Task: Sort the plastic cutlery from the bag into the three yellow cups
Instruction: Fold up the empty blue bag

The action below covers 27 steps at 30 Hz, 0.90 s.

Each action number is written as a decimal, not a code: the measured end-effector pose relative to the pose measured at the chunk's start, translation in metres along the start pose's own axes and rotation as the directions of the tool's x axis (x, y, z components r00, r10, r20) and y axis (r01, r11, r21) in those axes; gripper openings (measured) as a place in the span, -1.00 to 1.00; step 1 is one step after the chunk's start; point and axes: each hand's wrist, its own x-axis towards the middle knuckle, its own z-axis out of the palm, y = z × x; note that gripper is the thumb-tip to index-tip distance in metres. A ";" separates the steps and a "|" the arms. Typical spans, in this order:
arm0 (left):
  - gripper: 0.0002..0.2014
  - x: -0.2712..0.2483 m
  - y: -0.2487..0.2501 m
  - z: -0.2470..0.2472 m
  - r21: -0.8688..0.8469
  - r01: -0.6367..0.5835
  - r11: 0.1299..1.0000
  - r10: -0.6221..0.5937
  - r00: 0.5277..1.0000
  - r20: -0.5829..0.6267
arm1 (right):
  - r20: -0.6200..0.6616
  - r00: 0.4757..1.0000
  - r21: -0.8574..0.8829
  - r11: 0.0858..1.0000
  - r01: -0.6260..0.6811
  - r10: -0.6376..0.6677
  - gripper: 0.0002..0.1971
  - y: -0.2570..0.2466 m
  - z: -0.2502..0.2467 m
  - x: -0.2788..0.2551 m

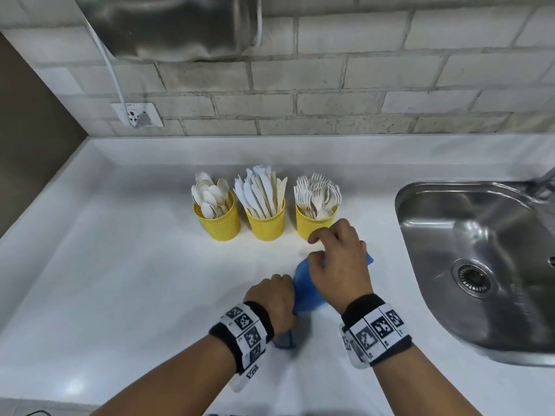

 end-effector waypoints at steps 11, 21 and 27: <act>-0.68 -0.010 -0.017 -0.049 -0.265 -0.311 0.913 0.280 0.948 -0.151 | 0.502 0.856 -0.031 0.986 0.163 -0.125 0.02 -0.016 -0.013 -0.036; -0.74 -0.047 -0.048 -0.082 -0.286 -0.297 0.911 0.242 0.947 -0.211 | 0.317 0.948 -0.046 0.999 -0.019 0.032 -0.66 -0.042 -0.017 -0.022; -0.72 -0.078 -0.068 -0.100 -0.360 -0.357 0.862 0.285 0.928 -0.239 | 0.271 0.962 -0.170 0.985 0.003 0.044 -0.73 -0.061 -0.023 -0.014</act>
